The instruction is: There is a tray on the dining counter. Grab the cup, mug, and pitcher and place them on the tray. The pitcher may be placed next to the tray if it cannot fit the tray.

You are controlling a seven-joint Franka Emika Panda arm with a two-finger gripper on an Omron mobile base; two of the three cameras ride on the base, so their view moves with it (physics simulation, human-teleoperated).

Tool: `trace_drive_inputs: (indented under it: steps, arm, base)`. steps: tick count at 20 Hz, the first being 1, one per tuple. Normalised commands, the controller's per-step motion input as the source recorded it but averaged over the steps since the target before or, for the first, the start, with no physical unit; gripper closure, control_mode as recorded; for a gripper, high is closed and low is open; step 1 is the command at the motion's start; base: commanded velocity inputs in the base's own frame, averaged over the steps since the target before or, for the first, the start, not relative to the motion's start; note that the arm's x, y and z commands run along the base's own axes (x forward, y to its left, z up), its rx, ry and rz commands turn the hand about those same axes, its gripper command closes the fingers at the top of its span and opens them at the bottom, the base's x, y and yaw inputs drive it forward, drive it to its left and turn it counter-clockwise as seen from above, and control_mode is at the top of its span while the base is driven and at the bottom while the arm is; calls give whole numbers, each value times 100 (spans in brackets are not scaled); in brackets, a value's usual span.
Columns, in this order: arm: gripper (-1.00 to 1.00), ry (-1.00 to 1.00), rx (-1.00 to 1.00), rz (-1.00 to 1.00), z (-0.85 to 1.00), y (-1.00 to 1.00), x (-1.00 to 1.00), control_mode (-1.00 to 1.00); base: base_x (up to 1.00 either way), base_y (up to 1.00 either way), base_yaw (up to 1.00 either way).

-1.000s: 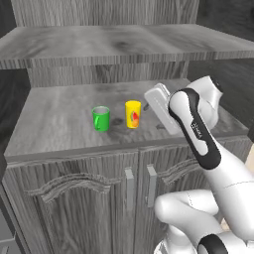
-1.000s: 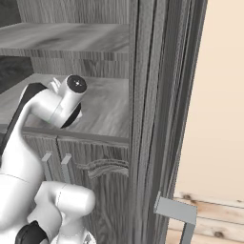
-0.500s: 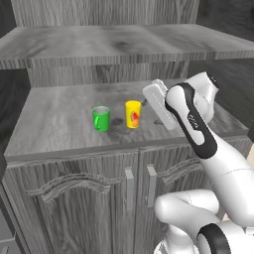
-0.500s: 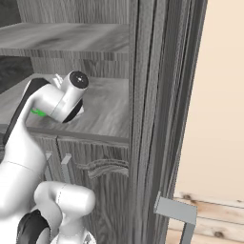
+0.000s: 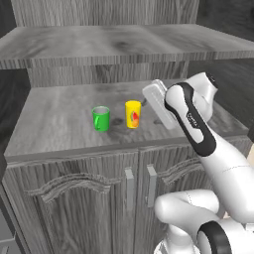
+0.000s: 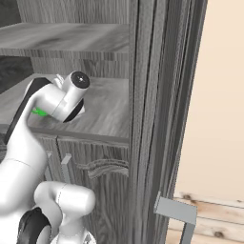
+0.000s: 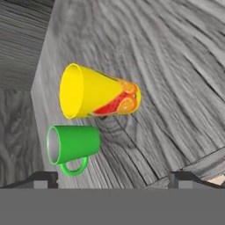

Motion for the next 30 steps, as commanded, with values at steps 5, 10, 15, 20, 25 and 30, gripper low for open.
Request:
trace_drive_inputs:
  steps: [5, 10, 15, 20, 25, 30]
  arm:
    - [-100, -2, 1, 0, 0, 0, 24, -100]
    - [-100, 0, 0, 0, -5, 0, 28, -100]
    - [-100, 0, 0, 0, -4, 0, 19, -100]
    - [-100, 0, 0, 0, -1, 0, 21, -100]
    - [-100, 0, 0, 0, -1, 0, 17, -100]
    - [-100, 0, 0, 0, -9, 1, 3, -100]
  base:
    - [0, 0, 0]
    - [0, 0, 0]
    - [0, 0, 0]
    - [0, 0, 0]
    - [0, 0, 0]
    - [0, 0, 0]
